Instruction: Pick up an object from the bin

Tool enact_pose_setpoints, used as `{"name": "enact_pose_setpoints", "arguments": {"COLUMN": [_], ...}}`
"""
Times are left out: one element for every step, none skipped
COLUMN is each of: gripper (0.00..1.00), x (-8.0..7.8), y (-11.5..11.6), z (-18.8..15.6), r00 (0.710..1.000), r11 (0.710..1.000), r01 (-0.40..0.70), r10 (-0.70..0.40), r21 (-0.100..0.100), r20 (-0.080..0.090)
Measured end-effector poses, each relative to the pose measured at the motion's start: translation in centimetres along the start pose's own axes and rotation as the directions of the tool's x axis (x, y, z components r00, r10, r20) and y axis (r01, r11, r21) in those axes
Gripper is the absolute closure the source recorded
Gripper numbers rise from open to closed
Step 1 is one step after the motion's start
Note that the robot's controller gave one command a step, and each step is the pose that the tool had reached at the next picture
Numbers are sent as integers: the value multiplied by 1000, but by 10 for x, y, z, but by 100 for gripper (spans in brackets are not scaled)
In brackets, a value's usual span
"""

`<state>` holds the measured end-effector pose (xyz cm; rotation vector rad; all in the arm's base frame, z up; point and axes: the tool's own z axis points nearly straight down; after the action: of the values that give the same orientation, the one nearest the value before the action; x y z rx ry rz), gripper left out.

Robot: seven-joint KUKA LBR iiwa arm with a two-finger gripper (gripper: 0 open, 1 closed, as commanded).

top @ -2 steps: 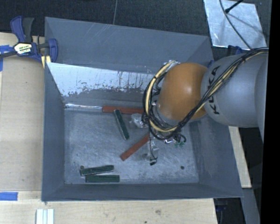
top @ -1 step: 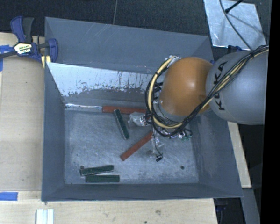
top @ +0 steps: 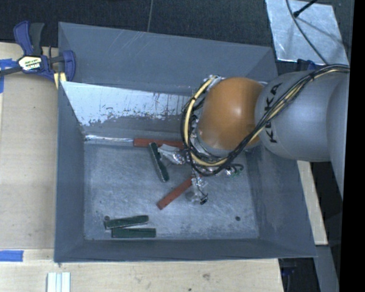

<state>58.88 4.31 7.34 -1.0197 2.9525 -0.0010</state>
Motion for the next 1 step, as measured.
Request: {"name": "enact_pose_setpoints", "arguments": {"gripper": [0], "x": [-2], "y": [-1], "z": [-2], "r00": [1000], "r11": [1000], "r01": [-3], "r10": [3], "r21": [-2], "r20": [-6]}}
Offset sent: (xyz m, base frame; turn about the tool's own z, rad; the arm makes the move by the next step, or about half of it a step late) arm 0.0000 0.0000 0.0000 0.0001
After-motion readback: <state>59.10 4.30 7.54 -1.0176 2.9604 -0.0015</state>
